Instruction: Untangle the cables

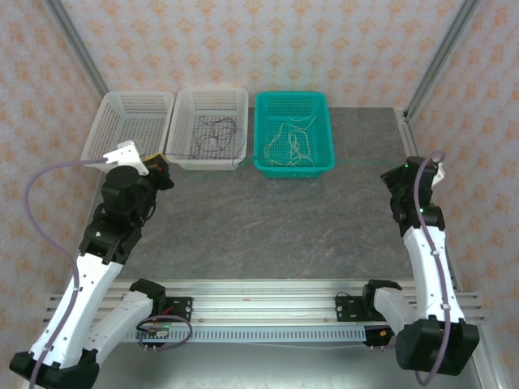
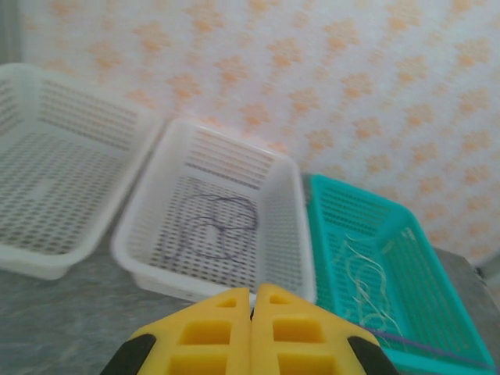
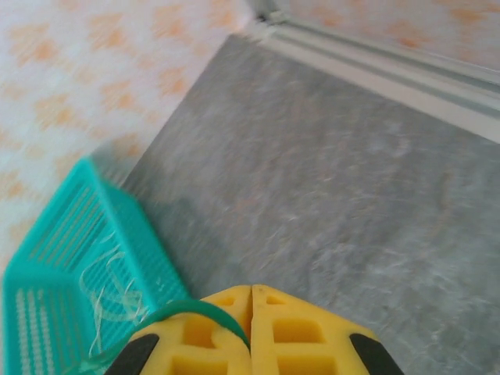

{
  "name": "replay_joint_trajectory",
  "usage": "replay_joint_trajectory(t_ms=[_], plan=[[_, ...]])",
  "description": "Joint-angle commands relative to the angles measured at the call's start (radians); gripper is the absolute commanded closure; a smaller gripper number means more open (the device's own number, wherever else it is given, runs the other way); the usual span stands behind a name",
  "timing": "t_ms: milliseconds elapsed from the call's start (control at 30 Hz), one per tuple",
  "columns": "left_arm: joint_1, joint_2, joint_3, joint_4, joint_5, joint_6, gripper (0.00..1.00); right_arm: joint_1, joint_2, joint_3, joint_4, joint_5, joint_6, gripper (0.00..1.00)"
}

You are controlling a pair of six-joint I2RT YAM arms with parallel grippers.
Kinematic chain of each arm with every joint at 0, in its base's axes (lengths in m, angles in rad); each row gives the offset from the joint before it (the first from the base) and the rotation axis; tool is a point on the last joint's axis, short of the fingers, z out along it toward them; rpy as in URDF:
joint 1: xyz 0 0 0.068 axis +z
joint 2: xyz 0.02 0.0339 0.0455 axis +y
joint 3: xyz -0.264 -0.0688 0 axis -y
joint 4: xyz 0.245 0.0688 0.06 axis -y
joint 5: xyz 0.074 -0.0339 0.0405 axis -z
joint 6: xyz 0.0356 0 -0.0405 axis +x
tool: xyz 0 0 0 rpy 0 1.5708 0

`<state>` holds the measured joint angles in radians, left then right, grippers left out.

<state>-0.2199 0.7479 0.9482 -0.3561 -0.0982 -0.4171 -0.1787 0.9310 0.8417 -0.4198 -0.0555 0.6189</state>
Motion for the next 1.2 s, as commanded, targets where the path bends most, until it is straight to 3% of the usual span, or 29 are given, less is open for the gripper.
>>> replay_joint_trajectory(t_ms=[0,67,233,300,400,467,600,733,800,867,967,1167], plan=[[0.104,-0.016,0.020,-0.063,-0.055,-0.048,1.00,-0.074,0.018,-0.042,-0.027,0.100,0.115,1.00],[0.136,-0.017,0.023,-0.065,-0.011,-0.055,1.00,-0.074,0.013,-0.053,-0.026,0.128,0.117,1.00],[0.159,-0.018,0.027,-0.088,-0.023,-0.055,1.00,-0.096,-0.021,-0.069,-0.055,0.218,0.146,1.00],[0.175,-0.020,0.026,-0.098,-0.007,-0.054,1.00,-0.126,-0.039,-0.076,-0.037,0.194,0.148,1.00],[0.180,-0.015,0.009,-0.052,0.129,-0.042,1.00,-0.125,-0.046,-0.091,0.020,0.080,0.132,1.00],[0.180,-0.006,-0.022,0.034,0.278,-0.035,1.00,-0.109,-0.028,-0.150,0.103,-0.041,0.147,1.00],[0.177,0.010,-0.052,0.122,0.390,-0.051,1.00,-0.058,0.071,-0.227,0.143,-0.069,0.113,1.00],[0.177,0.008,-0.026,0.105,0.394,-0.023,1.00,-0.058,0.111,-0.222,0.117,-0.081,0.063,0.82],[0.176,0.018,-0.016,0.111,0.461,-0.010,1.00,-0.055,0.067,-0.209,0.165,-0.159,0.016,0.56],[0.160,0.029,-0.018,0.124,0.523,0.000,1.00,0.003,0.004,-0.171,0.210,-0.207,-0.063,0.36],[0.093,0.036,-0.022,0.130,0.558,0.039,1.00,0.187,-0.065,-0.099,0.262,-0.202,-0.222,0.25],[-0.029,0.038,0.009,0.129,0.558,0.092,1.00,0.656,0.031,-0.085,0.556,-0.383,-0.620,0.26]])
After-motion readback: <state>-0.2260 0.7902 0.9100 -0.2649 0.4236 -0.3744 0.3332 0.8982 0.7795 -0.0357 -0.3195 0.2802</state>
